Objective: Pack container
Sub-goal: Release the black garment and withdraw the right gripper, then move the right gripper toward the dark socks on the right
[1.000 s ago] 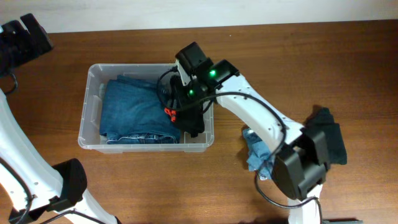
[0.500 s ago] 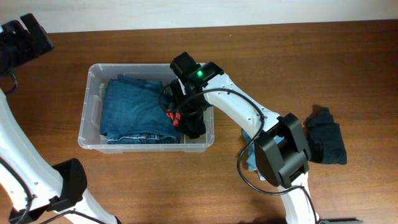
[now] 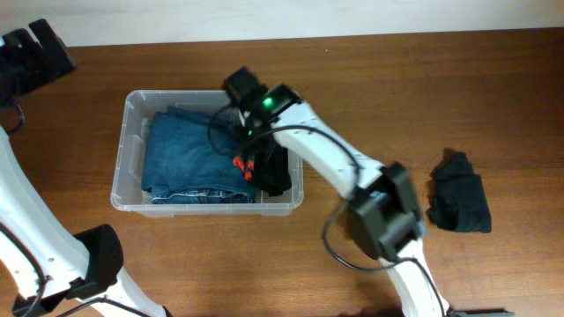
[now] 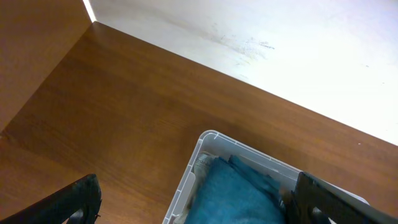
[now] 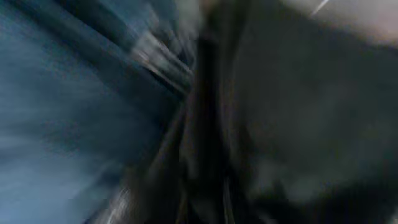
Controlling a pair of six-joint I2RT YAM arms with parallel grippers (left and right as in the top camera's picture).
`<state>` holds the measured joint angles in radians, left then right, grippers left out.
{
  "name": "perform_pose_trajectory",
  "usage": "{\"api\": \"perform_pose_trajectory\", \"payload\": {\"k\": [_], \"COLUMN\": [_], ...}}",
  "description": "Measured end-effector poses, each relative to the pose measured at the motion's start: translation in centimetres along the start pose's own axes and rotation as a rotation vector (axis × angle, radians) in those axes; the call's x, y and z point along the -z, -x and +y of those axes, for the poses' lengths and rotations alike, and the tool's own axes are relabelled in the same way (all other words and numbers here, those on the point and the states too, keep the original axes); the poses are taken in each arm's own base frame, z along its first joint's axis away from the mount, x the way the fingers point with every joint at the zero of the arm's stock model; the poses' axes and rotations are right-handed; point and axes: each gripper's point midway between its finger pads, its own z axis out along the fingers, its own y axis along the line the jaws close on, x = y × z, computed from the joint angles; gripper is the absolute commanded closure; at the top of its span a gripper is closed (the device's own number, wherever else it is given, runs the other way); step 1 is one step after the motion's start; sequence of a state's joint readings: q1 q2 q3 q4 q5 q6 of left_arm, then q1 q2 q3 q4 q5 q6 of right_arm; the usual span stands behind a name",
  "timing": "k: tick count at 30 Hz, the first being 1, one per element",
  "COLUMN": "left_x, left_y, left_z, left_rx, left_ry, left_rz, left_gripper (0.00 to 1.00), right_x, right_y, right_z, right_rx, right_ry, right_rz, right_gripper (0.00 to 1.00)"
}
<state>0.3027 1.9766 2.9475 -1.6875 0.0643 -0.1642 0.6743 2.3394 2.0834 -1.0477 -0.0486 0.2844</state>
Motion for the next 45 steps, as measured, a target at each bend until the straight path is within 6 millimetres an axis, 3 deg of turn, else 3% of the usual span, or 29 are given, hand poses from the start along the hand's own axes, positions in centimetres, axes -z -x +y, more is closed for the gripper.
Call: {"api": "perform_pose_trajectory", "payload": {"k": [3,8,9,11,13,15,18,19,20,22,23,25,29,30,34,36,38,40,42,45], "left_x": [0.0,0.0,0.0,0.0,0.0,0.0,0.0,0.0,0.0,0.0,0.0,0.0,0.0,0.0,0.0,0.0,0.0,0.0,0.0,0.0], "left_y": [0.0,0.0,0.0,0.0,0.0,0.0,0.0,0.0,0.0,0.0,0.0,0.0,0.0,0.0,0.0,0.0,0.0,0.0,0.0,0.0], "left_z": [0.0,0.0,0.0,0.0,0.0,0.0,0.0,0.0,0.0,0.0,0.0,0.0,0.0,0.0,0.0,0.0,0.0,0.0,0.0,0.0], "left_rx": [0.0,0.0,0.0,0.0,0.0,0.0,0.0,0.0,0.0,0.0,0.0,0.0,0.0,0.0,0.0,0.0,0.0,0.0,0.0,0.0], "left_ry": [0.0,0.0,0.0,0.0,0.0,0.0,0.0,0.0,0.0,0.0,0.0,0.0,0.0,0.0,0.0,0.0,0.0,0.0,0.0,0.0], "left_rz": [0.0,0.0,0.0,0.0,0.0,0.0,0.0,0.0,0.0,0.0,0.0,0.0,0.0,0.0,0.0,0.0,0.0,0.0,0.0,0.0], "left_gripper": [0.01,0.01,0.01,0.01,0.01,0.01,0.01,0.01,0.01,0.01,0.01,0.01,0.01,0.01,0.01,0.01,0.01,0.01,0.01,0.01], "right_x": [-2.7,-1.3,-0.9,0.7,3.5,6.2,13.2,18.8,20.6,25.8,28.4,31.7,33.6,33.8,35.1,35.9,37.5,39.8,43.6,51.8], "right_y": [-1.5,-2.0,-2.1,-1.5,-0.3,1.1,3.7,4.6,4.9,4.9,4.4,3.4,1.0,0.5,-5.2,-6.9,-8.2,-8.9,-10.2,-13.7], "right_z": [-0.8,-0.9,-1.0,-1.1,-0.8,-0.4,-0.1,-1.4,-2.2,-6.0,-9.1,-15.5,-26.8,-28.4,-38.6,-40.8,-41.5,-40.5,-38.4,-32.5], "right_rx": [-0.007,-0.004,-0.003,0.005,0.015,0.011,0.01,-0.02,-0.038,-0.121,-0.196,-0.337,-0.601,-0.639,-0.875,-0.914,-0.913,-0.891,-0.857,-0.778], "right_ry": [-0.025,-0.04,-0.049,-0.072,-0.077,-0.062,-0.028,-0.008,-0.006,-0.004,-0.012,-0.025,0.002,0.004,-0.032,-0.047,-0.065,-0.1,-0.175,-0.316], "right_rz": [0.073,0.107,0.115,0.102,0.067,0.008,-0.138,-0.244,-0.282,-0.378,-0.417,-0.475,-0.509,-0.51,-0.525,-0.542,-0.577,-0.617,-0.692,-0.884], "right_gripper": [0.87,0.86,0.84,0.61,0.25,0.15,0.01,0.01,0.01,0.01,0.01,0.02,0.01,0.01,0.02,0.02,0.02,0.02,0.02,0.02]}}
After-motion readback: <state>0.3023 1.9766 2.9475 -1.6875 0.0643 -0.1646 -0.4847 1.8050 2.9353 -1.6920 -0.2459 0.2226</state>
